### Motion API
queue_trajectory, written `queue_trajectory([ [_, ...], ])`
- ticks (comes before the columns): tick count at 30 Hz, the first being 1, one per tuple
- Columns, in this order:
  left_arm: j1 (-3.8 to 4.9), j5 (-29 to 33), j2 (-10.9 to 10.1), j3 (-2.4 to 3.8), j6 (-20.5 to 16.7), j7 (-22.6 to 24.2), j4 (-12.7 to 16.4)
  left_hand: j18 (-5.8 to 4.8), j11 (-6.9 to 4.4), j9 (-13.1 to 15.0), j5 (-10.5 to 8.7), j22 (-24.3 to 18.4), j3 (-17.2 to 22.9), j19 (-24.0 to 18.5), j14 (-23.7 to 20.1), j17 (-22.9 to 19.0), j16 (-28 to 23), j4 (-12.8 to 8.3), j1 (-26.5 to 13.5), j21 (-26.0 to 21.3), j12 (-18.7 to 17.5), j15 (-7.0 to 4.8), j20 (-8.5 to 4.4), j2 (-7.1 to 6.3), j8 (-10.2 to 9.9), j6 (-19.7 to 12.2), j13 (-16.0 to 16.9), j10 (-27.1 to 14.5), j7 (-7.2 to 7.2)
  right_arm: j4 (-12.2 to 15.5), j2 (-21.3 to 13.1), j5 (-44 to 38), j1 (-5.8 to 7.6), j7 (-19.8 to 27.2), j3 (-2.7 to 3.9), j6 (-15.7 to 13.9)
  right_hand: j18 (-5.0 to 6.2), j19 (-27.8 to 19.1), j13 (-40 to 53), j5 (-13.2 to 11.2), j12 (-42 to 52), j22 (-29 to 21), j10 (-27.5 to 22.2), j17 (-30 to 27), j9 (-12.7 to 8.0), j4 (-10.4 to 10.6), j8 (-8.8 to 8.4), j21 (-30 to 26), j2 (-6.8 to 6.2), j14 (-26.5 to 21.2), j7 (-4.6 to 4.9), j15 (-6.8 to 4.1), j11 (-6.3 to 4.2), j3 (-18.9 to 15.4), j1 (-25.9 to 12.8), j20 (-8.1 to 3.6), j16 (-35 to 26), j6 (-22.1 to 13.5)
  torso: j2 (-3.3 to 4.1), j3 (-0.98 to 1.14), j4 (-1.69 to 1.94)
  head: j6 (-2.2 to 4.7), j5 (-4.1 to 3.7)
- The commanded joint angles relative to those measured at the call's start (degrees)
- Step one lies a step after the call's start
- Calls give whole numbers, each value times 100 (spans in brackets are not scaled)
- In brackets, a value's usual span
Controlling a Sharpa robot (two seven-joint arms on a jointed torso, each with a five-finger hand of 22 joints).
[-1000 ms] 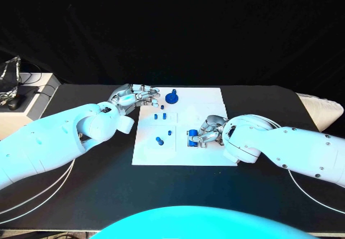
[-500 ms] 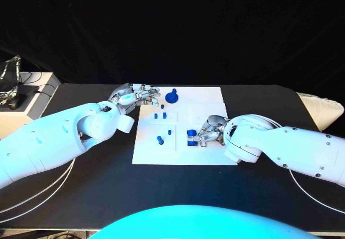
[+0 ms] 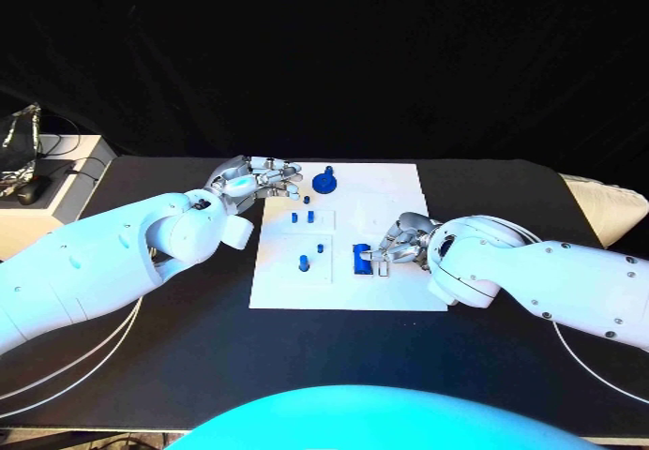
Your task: Assemble the parts on the task board
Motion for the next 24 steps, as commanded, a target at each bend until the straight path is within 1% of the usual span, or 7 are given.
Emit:
queue_trajectory([
  [1, 0, 27, 7, 5, 92, 35, 9, 6, 26, -9, 15, 2, -14, 22, 38, 5, -21, -2, 12, -37, -37, 10, -2, 3, -35, -9, 3, -28, 12, 71, -74, -252, -9, 413, 1, -333, -92, 483, 1359, 47, 26, 1341, 471, 1176, 8, -15, -8, 28, -3, 536, -9, 14, -7, 24, 130, 25, 31, 49, 1, 1, -2, -4, 12],
  [8, 0, 27, 7, 5, 93, 47, 6, 6, 26, -9, 15, 2, -14, 22, 38, 5, -21, -2, 12, -37, -37, 10, -2, 3, -35, -9, 3, -28, 12, 204, -387, -224, -5, 637, 29, -519, -94, 485, 1367, 131, 38, 1343, 479, 1181, 2, -6, -22, 34, 23, 537, -7, 13, -7, 61, 216, 22, 32, 44, -8, -1, -9, 12, 2],
  [12, -1, 27, 6, 5, 92, 54, 5, 6, 25, -12, 15, 2, -14, 22, 39, 13, -28, -1, 13, -41, -37, 10, -2, 4, -36, -10, 3, -30, 12, 211, -651, -109, 50, 725, 67, -408, -99, 489, 1388, 249, 69, 1348, 496, 1189, -71, -21, -178, 55, 28, 539, 58, 51, 44, 163, 432, 42, 35, -104, -18, -1, -21, 36, -13],
  [16, -1, 27, 3, 5, 90, 59, 2, 6, 25, -13, 15, 2, -14, 22, 40, 15, -30, 0, 13, -42, -37, 10, -2, 4, -36, -10, 3, -30, 11, 104, -906, -55, 147, 673, 86, 21, -101, 490, 1397, 271, 81, 1351, 503, 1196, -128, -18, -284, 64, -8, 540, 100, 78, 78, 211, 536, 62, 36, -165, -18, 3, -31, 74, -41],
  [19, -2, 27, 4, 5, 91, 62, 2, 6, 25, -13, 15, 2, -14, 22, 40, 15, -30, 0, 13, -42, -37, 10, -2, 4, -36, -10, 3, -30, 11, -14, -1044, -77, 193, 560, 92, 416, -104, 492, 1402, -5, 87, 1355, 507, 1200, -271, 1, -436, 81, 2, 540, 148, 119, 123, 213, 510, 96, 38, -193, -19, 5, -38, 85, -62],
  [21, -3, 27, 5, 5, 94, 64, 2, 6, 25, -13, 15, 2, -14, 22, 40, 15, -30, 0, 13, -42, -37, 10, -2, 4, -36, -10, 3, -30, 11, -75, -1112, -138, 209, 468, 93, 631, -107, 494, 1405, -80, 91, 1359, 510, 1210, -321, -2, -469, 97, 6, 542, 150, 124, 127, 209, 505, 103, 41, -167, -22, 10, -44, 88, -74],
  [24, -6, 27, 6, 5, 96, 66, 0, 6, 25, -13, 15, 2, -14, 22, 40, 15, -30, 0, 13, -42, -37, 10, -2, 4, -36, -10, 3, -30, 11, -130, -1177, -255, 218, 342, 92, 828, -110, 498, 1410, -102, 99, 1364, 514, 1228, -343, -7, -475, 118, 5, 546, 146, 125, 125, 211, 518, 106, 46, -134, -16, 13, -41, 92, -90],
])
